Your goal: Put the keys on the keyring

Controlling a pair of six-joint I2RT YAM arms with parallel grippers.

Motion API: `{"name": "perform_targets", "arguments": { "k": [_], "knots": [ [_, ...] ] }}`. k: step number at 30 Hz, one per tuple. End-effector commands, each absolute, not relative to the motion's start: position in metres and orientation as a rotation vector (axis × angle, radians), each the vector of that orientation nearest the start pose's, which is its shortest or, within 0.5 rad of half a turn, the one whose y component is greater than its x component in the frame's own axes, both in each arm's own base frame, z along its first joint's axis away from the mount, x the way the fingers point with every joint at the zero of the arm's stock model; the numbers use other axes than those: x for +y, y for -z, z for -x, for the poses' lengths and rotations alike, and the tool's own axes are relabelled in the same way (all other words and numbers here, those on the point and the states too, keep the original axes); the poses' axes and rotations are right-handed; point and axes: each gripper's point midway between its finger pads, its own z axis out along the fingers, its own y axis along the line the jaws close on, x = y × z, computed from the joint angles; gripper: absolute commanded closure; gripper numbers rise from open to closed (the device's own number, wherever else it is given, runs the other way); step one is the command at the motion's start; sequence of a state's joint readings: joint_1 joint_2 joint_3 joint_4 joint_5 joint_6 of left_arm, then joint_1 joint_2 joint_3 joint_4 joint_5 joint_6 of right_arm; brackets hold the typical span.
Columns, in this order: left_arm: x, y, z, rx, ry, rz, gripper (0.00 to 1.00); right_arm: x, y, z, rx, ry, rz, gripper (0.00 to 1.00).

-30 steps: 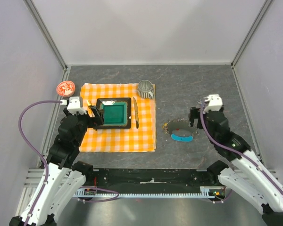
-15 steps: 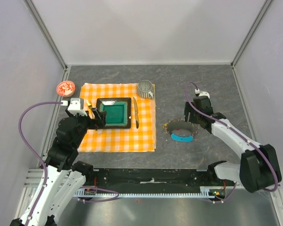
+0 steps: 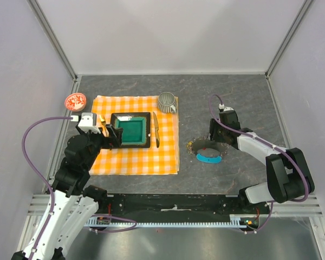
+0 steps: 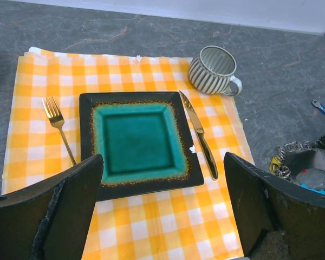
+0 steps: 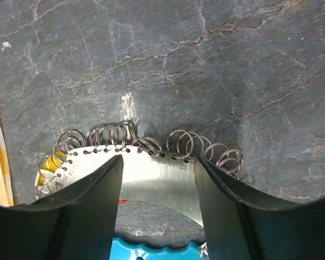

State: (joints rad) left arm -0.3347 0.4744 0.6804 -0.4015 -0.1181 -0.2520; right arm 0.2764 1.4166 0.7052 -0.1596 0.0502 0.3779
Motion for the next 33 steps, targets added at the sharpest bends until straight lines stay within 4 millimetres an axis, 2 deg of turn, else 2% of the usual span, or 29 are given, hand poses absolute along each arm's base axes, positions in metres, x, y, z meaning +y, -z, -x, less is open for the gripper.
{"name": "perform_targets", "arguments": {
  "k": [1,6,12,17,21,24,29,33],
  "knots": [
    [-0.076,-0.265,-0.241,1.745,0.342,-0.007,0.02,0.105,-0.044,-0.323,2.427,-0.286,-0.118,0.39],
    [-0.075,-0.266,-0.241,1.743,0.339,-0.005,0.02,0.109,-0.044,-0.321,2.43,-0.318,-0.095,0.53],
    [-0.075,-0.266,-0.241,1.742,0.339,-0.005,0.02,0.114,-0.043,-0.326,2.42,-0.34,-0.073,0.56],
    [-0.076,-0.265,-0.241,1.745,0.342,-0.009,0.02,0.109,-0.044,-0.335,2.393,-0.3,-0.079,0.59],
    [-0.076,-0.265,-0.241,1.743,0.342,-0.01,0.02,0.117,-0.044,-0.338,2.392,-0.339,-0.038,0.6],
    [-0.076,-0.265,-0.241,1.743,0.342,-0.01,0.02,0.122,-0.045,-0.334,2.4,-0.382,-0.016,0.63],
    [-0.076,-0.265,-0.241,1.745,0.342,-0.009,0.02,0.124,-0.051,-0.327,2.391,-0.412,-0.007,0.77],
    [-0.076,-0.264,-0.241,1.748,0.341,-0.011,0.02,0.127,-0.052,-0.324,2.39,-0.439,0.0,0.81]
  ]
}}
